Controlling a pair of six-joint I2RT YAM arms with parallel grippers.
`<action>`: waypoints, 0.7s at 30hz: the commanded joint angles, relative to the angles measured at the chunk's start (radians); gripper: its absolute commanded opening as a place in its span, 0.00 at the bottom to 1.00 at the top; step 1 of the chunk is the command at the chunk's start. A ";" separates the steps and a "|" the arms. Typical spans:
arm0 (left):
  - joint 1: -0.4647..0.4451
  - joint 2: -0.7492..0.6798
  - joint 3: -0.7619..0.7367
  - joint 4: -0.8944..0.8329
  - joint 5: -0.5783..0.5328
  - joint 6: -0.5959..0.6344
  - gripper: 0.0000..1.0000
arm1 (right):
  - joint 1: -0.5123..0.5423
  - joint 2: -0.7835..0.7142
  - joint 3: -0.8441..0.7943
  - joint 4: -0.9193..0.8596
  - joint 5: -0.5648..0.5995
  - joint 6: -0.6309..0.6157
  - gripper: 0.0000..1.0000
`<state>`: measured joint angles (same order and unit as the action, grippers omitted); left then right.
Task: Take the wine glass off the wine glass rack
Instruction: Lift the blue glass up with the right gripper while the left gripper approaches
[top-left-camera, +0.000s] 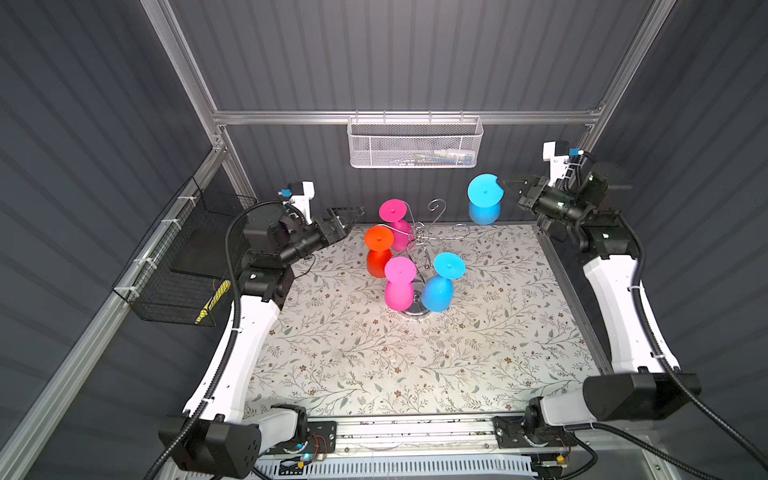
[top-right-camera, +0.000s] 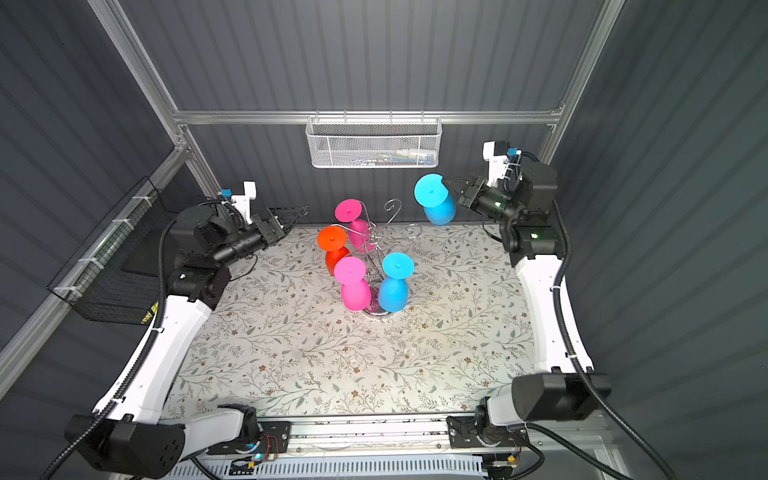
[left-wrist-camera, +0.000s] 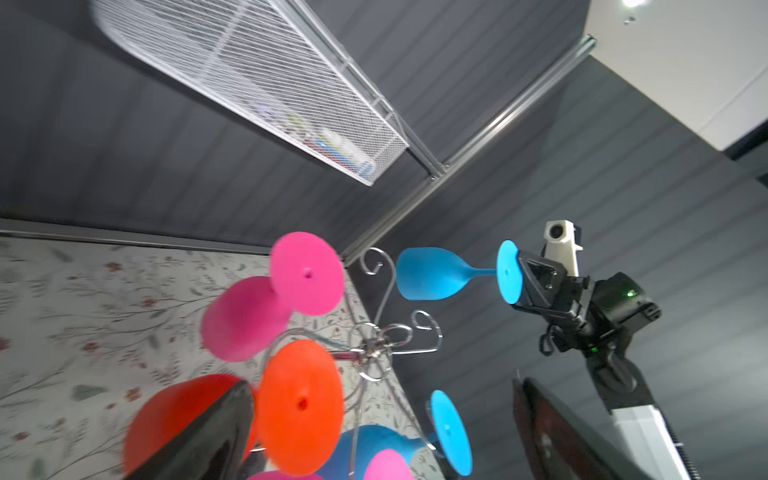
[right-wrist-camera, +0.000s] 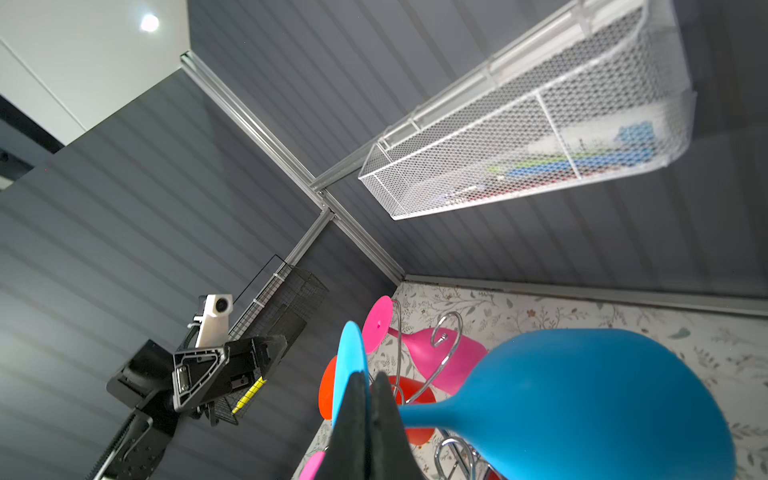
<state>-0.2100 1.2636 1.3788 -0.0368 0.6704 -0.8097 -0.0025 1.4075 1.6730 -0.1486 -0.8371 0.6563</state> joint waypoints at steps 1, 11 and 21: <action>-0.036 0.065 0.073 0.161 0.100 -0.179 1.00 | 0.020 -0.072 -0.052 0.137 0.010 -0.158 0.00; -0.208 0.208 0.136 0.391 0.135 -0.380 1.00 | 0.150 -0.214 -0.208 0.220 -0.069 -0.524 0.00; -0.342 0.286 0.152 0.553 0.137 -0.436 1.00 | 0.243 -0.274 -0.328 0.323 -0.150 -0.734 0.00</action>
<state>-0.5354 1.5414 1.4963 0.4438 0.7879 -1.2274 0.2230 1.1618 1.3609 0.1108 -0.9581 0.0231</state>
